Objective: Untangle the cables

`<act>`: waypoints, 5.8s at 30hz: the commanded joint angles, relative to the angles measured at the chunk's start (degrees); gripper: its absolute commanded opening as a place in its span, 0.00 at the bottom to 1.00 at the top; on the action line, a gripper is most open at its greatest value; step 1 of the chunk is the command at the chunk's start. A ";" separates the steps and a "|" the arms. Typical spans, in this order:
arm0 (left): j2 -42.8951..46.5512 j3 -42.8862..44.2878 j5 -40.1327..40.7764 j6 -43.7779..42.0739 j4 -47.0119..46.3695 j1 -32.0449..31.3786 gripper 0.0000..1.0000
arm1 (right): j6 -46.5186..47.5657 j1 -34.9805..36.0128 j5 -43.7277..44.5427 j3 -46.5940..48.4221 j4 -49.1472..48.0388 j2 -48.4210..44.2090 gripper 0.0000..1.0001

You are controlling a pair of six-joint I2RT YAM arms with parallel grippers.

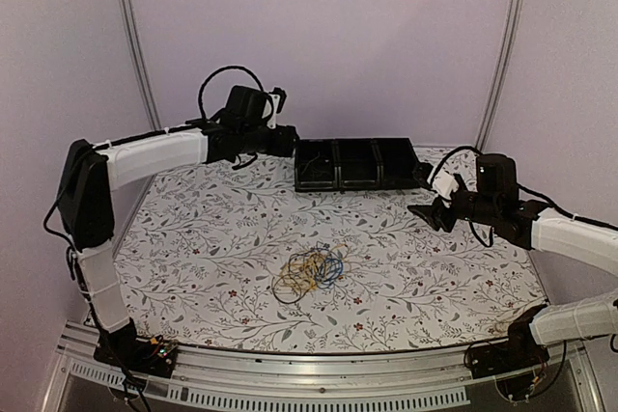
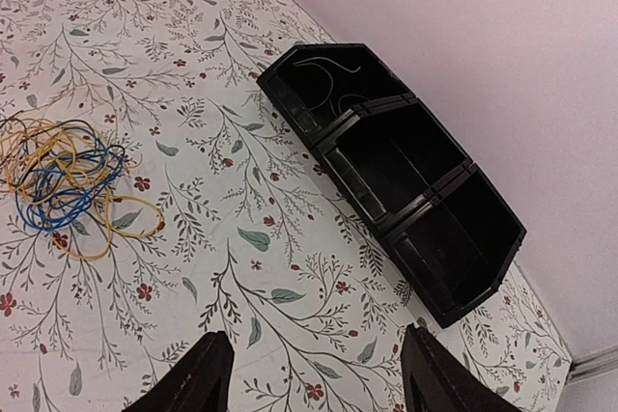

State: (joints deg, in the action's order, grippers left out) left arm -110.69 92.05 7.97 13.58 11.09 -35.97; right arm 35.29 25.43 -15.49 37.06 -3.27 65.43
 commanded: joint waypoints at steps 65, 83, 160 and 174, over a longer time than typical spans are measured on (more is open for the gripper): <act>50.58 -42.83 -12.86 13.32 3.93 -13.46 0.00 | 1.05 27.15 -17.65 37.89 19.43 29.81 0.69; 45.97 -10.96 -8.36 9.00 7.62 -13.65 0.00 | -14.57 29.44 -28.70 38.00 0.75 49.98 0.44; -9.66 31.41 -16.76 12.29 -13.50 7.64 0.00 | 4.61 0.06 -3.24 1.70 18.03 4.98 0.71; -13.91 42.53 -22.26 13.39 -14.32 8.01 0.00 | 4.70 0.10 -2.93 2.14 18.58 6.42 0.70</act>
State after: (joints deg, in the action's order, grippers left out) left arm -124.44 130.15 -13.10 26.65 0.08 -28.32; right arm 39.88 25.80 -18.61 39.33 15.81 71.59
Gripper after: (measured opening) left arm 0.005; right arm 0.705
